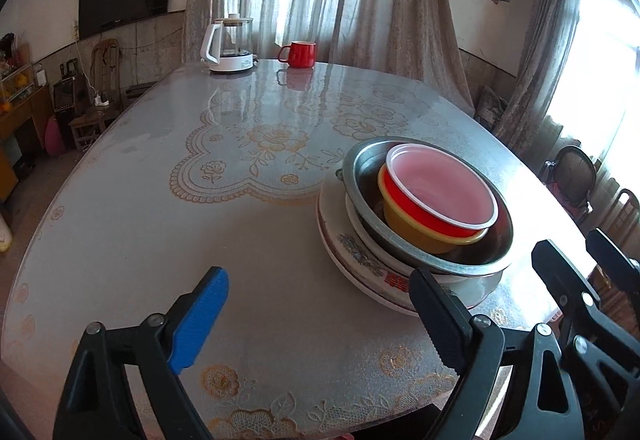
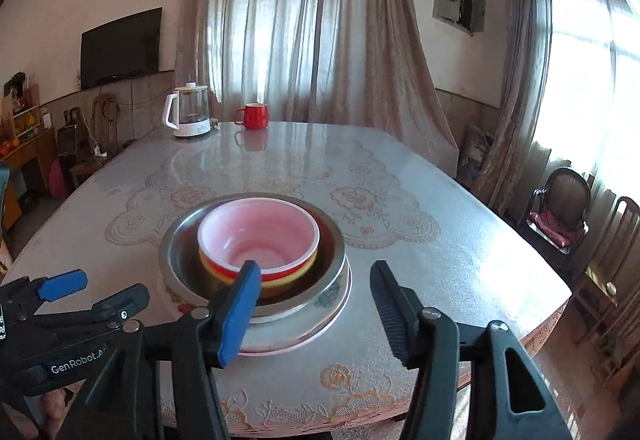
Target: Organize plates and bowls
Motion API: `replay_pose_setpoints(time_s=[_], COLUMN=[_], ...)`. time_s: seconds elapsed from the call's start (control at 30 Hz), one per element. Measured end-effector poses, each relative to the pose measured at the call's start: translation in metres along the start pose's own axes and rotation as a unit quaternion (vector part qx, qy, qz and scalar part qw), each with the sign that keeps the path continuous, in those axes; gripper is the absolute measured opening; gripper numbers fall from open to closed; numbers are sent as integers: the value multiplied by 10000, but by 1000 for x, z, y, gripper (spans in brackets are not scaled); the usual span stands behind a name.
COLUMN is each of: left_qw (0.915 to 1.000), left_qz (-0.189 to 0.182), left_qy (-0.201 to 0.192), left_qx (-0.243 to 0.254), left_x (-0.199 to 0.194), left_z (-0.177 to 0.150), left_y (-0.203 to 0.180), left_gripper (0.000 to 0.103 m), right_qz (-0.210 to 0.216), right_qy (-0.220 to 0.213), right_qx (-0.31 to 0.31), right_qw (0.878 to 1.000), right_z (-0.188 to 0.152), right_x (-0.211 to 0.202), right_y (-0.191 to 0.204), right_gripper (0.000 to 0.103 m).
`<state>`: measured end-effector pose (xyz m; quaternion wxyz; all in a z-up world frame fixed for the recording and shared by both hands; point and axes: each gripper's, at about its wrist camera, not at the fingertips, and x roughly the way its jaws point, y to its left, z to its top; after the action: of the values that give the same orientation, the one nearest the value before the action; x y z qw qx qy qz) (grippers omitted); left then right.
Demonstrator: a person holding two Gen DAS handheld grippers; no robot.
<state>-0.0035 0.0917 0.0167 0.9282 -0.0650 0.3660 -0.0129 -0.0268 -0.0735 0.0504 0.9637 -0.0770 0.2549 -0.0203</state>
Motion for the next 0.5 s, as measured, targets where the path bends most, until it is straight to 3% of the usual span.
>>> replay_pose_setpoints(time_s=[0.1, 0.17, 0.3, 0.5], left_qw=[9999, 10000, 9999, 9994], left_qz=[16, 55, 137, 225], left_qy=[113, 41, -43, -122], left_qx=[1, -28, 30, 215], left_x=[4, 3, 1, -1], left_z=[-2, -3, -7, -13], left_y=[4, 7, 6, 1], left_gripper=[94, 103, 103, 103], right_qz=[-156, 66, -180, -172], right_qy=[58, 279, 785, 1490], right_qx=[38, 266, 687, 1116], right_qw=[9999, 9992, 9944, 9824], right_z=[-6, -7, -13, -32], right_x=[-5, 0, 16, 38], right_y=[9, 3, -11, -22], right_gripper=[71, 71, 72, 71])
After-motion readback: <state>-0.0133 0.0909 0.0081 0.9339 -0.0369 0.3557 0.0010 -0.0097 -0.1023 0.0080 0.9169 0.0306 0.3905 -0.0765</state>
